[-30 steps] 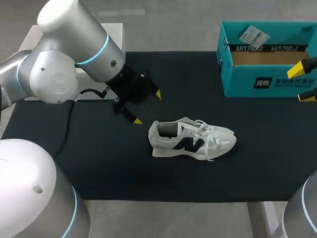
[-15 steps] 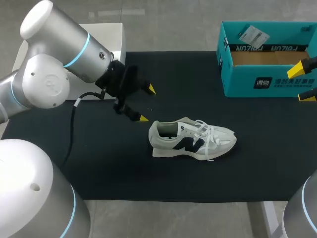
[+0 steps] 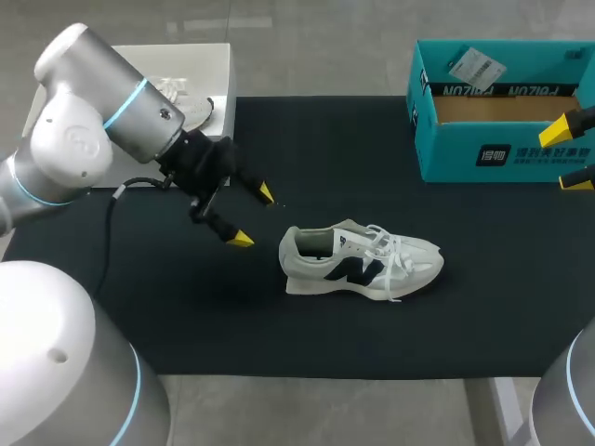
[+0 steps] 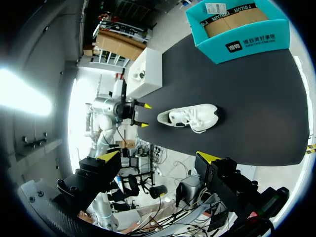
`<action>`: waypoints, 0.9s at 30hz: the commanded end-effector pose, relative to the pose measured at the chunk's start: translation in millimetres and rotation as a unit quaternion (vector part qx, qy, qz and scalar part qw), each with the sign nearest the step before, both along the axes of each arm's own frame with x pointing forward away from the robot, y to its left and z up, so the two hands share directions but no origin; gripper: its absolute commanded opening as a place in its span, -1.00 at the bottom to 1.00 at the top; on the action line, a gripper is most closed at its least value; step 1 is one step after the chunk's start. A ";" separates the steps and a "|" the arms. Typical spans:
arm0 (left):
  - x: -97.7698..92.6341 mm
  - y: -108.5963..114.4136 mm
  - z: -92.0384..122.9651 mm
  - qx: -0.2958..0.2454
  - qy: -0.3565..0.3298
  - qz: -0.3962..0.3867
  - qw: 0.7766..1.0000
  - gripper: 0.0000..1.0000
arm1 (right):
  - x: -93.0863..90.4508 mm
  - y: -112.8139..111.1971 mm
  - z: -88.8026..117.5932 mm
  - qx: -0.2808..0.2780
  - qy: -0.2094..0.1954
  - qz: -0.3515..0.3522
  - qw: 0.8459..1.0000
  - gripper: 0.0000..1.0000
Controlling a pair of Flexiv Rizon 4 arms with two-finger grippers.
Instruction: Take the shoe out of the shoebox, open the shoe tongue, remove and reinsert the insole, then place the shoe into the shoebox
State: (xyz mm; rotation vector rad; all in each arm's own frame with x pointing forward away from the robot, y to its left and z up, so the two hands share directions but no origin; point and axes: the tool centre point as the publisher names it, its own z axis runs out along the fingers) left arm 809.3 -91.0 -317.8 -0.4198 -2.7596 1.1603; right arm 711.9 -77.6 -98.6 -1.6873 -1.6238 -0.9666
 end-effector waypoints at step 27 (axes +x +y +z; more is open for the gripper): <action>-14.1 -18.3 -76.8 -0.060 0.028 0.139 0.988 1.00 | -0.3 0.3 -0.6 -0.001 0.000 -0.001 1.000 1.00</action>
